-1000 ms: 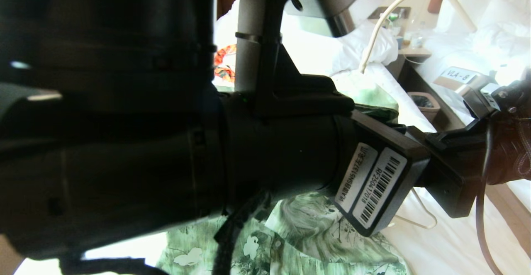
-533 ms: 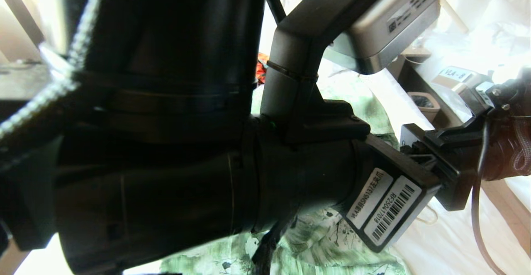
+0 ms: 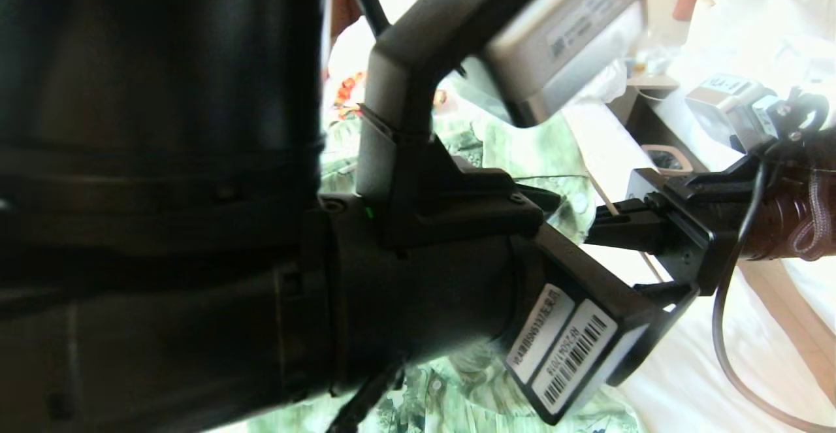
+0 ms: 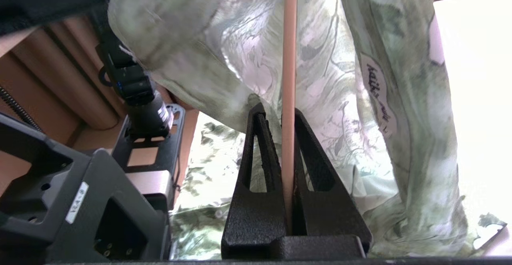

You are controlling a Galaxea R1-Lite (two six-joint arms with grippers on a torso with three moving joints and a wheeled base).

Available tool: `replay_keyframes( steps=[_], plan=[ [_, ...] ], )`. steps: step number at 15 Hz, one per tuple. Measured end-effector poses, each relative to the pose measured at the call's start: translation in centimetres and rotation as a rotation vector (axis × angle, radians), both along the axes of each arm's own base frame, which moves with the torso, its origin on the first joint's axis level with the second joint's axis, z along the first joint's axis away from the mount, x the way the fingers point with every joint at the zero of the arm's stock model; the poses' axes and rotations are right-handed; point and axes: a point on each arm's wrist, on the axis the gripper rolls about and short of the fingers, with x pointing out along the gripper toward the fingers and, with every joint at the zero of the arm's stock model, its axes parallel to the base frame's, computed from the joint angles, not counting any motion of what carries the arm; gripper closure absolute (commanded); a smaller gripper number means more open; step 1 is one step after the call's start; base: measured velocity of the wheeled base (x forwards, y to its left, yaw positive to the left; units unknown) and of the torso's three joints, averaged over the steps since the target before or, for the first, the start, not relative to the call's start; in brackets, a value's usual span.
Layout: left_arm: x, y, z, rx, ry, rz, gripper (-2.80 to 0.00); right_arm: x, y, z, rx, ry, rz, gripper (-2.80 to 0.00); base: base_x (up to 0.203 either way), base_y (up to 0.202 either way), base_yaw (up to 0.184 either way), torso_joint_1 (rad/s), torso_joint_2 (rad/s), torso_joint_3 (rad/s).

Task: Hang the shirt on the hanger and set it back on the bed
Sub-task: Hook one side of the shirt onto the hanger

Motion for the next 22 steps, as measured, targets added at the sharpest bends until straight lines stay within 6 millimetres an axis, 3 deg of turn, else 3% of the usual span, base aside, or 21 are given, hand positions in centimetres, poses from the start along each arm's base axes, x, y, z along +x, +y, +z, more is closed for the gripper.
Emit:
replay_keyframes(
  steps=[4,10,11,17,22],
  plan=[
    [-0.5,4.1,1.5,-0.050,-0.030,0.062,-2.80,0.5,0.4,-0.2,0.004,-0.010,0.002,0.00,0.000,0.000,0.000,0.000,0.00,0.000],
    [-1.1,13.1,4.6,-0.174,-0.112,0.237,-2.80,-0.3,0.7,0.0,0.006,-0.014,-0.002,0.00,0.000,0.000,0.000,0.000,0.00,0.000],
    [-1.2,14.0,4.9,-0.190,-0.123,0.264,0.00,-0.5,1.1,0.0,0.006,-0.007,0.004,0.00,0.000,0.000,0.000,0.000,0.00,0.000],
    [-1.8,15.8,5.3,-0.177,-0.122,0.305,0.00,-2.6,5.0,0.7,0.014,0.003,0.056,0.00,0.000,0.000,0.000,0.000,0.00,0.000],
    [-1.9,16.0,5.6,-0.184,-0.128,0.306,0.00,-3.2,6.2,0.3,0.008,0.036,0.101,0.00,0.000,0.000,0.000,0.000,0.00,0.000]
  ],
)
